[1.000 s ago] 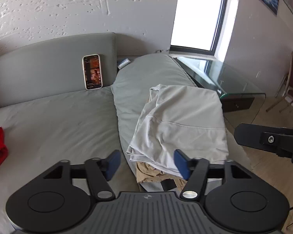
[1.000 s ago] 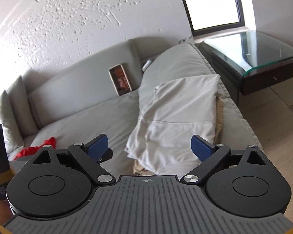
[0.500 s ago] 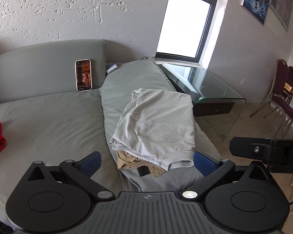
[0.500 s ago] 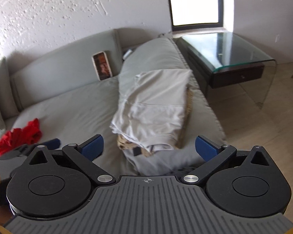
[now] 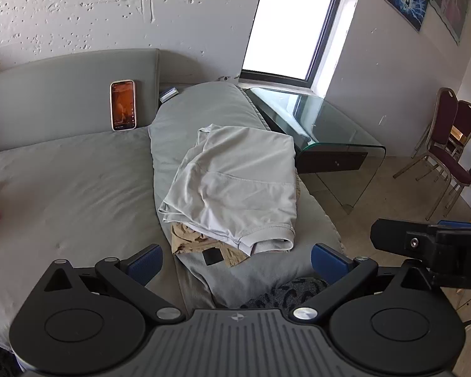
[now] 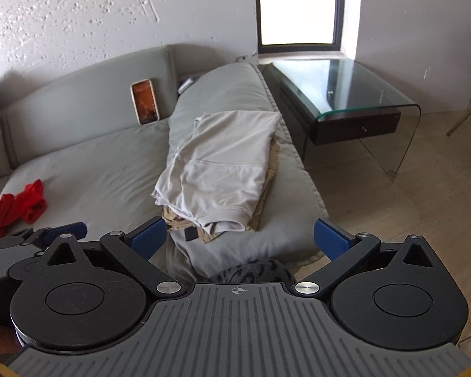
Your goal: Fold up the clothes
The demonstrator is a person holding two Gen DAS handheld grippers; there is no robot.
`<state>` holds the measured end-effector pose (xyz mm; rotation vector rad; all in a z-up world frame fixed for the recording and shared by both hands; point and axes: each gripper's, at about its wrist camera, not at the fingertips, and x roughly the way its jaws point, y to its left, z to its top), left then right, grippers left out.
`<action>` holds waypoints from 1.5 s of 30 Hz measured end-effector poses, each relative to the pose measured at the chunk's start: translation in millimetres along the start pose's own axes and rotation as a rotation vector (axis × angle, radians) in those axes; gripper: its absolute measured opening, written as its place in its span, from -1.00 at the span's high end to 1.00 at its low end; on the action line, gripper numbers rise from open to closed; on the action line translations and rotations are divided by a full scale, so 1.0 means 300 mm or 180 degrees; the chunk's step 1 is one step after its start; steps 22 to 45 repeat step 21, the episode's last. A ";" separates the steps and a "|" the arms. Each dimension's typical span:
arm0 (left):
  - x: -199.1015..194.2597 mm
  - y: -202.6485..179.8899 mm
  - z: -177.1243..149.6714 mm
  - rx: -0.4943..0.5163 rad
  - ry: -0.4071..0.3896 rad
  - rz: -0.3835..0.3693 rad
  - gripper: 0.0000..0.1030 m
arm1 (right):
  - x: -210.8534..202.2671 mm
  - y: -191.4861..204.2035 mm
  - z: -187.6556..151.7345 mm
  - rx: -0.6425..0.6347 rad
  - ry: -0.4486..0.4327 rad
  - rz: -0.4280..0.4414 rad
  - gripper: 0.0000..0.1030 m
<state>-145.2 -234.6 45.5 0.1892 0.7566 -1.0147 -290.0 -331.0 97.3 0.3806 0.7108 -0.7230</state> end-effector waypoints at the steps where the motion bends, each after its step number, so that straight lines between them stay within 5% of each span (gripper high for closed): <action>1: 0.004 0.000 -0.001 -0.0008 0.0009 0.0000 -0.98 | 0.003 -0.002 -0.002 0.0010 0.0003 0.0004 -0.99; 45: 0.033 0.014 -0.010 -0.0057 0.0004 0.0003 -0.98 | 0.044 0.002 -0.013 0.0043 0.0042 -0.0028 -0.99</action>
